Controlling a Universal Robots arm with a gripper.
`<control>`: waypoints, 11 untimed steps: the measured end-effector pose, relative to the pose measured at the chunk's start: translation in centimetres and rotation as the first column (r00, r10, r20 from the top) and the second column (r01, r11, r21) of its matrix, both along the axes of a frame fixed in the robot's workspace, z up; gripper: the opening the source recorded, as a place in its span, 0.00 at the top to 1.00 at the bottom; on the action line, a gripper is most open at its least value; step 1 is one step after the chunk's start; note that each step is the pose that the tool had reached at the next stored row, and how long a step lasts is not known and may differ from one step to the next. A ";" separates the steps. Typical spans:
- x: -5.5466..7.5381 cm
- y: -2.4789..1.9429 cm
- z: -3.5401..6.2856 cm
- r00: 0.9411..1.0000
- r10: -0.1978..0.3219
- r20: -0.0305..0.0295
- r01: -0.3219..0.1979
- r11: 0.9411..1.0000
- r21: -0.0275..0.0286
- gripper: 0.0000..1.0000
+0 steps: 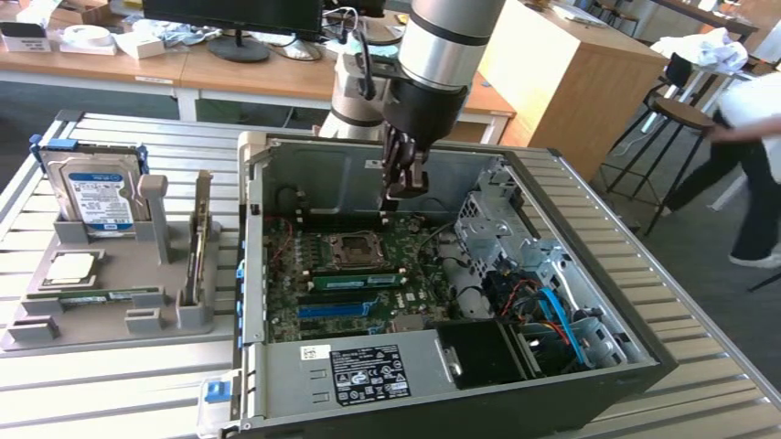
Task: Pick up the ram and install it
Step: 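Press down the ram until it locks into place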
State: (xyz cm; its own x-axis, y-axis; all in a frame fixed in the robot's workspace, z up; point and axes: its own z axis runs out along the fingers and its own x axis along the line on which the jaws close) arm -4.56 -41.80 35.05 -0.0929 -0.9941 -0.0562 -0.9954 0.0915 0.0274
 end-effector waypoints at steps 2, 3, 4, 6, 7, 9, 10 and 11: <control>0.0 0.00 0.00 0.999 -0.035 0.000 0.035 0.999 0.000 0.90; 0.0 0.00 0.00 0.999 -0.054 0.000 0.054 0.999 0.000 0.90; 0.0 0.00 -0.01 0.997 -0.072 0.000 0.072 0.997 0.000 0.90; 0.0 0.00 -0.01 0.994 -0.107 0.000 0.107 0.994 0.000 0.90; 0.0 0.00 -0.01 0.992 -0.124 0.000 0.124 0.992 0.000 0.90; 0.0 0.00 -0.02 0.987 -0.158 0.000 0.158 0.987 0.000 0.90; 0.0 0.00 -0.02 0.984 -0.176 0.000 0.176 0.984 0.000 0.90; 0.0 0.00 -0.02 0.981 -0.192 0.000 0.192 0.981 0.000 0.90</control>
